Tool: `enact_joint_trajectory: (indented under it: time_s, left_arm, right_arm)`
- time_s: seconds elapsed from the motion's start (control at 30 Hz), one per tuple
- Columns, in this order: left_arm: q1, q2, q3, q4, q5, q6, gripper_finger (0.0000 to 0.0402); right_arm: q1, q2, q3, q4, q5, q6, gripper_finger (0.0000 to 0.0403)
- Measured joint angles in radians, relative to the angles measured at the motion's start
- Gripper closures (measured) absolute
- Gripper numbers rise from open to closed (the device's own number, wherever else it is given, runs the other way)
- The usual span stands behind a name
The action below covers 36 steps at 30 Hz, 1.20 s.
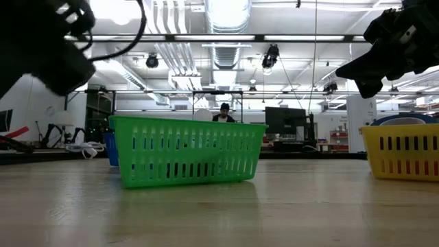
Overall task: Pick and place Stapler, Stapler remover, tape
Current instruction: Put the green staple box into the blue bin
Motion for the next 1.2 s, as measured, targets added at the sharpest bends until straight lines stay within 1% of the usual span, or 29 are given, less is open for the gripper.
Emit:
enact_joint_trajectory:
  time_s: [0.13,0.2,0.3,0.43,0.67,0.83,1.0,1.2]
  left_arm:
    - [0.000,0.066,0.000,-0.023,0.073,-0.001,0.0120]
    - [0.000,0.094,0.000,-0.007,0.087,-0.002,0.0120]
    - [0.000,0.125,0.000,0.024,0.087,-0.003,0.0119]
    - [0.000,0.160,0.000,0.024,0.089,-0.021,0.0121]
    - [0.000,0.173,0.003,0.022,0.095,-0.028,0.0121]
    - [0.000,0.174,0.004,-0.004,0.091,0.000,0.0125]
    - [-0.002,0.175,0.004,-0.042,0.080,0.021,0.0160]
    - [-0.004,0.175,0.003,-0.064,0.041,0.058,0.0229]
  right_arm:
    - [0.000,0.000,0.000,0.000,0.000,0.000,0.0394]
    - [0.000,0.000,0.000,0.000,0.000,0.000,0.0394]
    - [0.000,0.000,0.000,0.000,0.000,0.000,0.0394]
    - [0.000,0.000,0.000,0.000,0.000,0.000,0.0394]
    - [0.000,0.000,0.000,0.000,0.000,0.000,0.0394]
    - [0.000,0.000,0.000,0.000,0.000,0.000,0.0394]
    - [0.000,0.000,0.000,0.000,0.000,0.000,0.0394]
    - [0.000,0.000,0.000,0.000,0.000,0.000,0.0394]
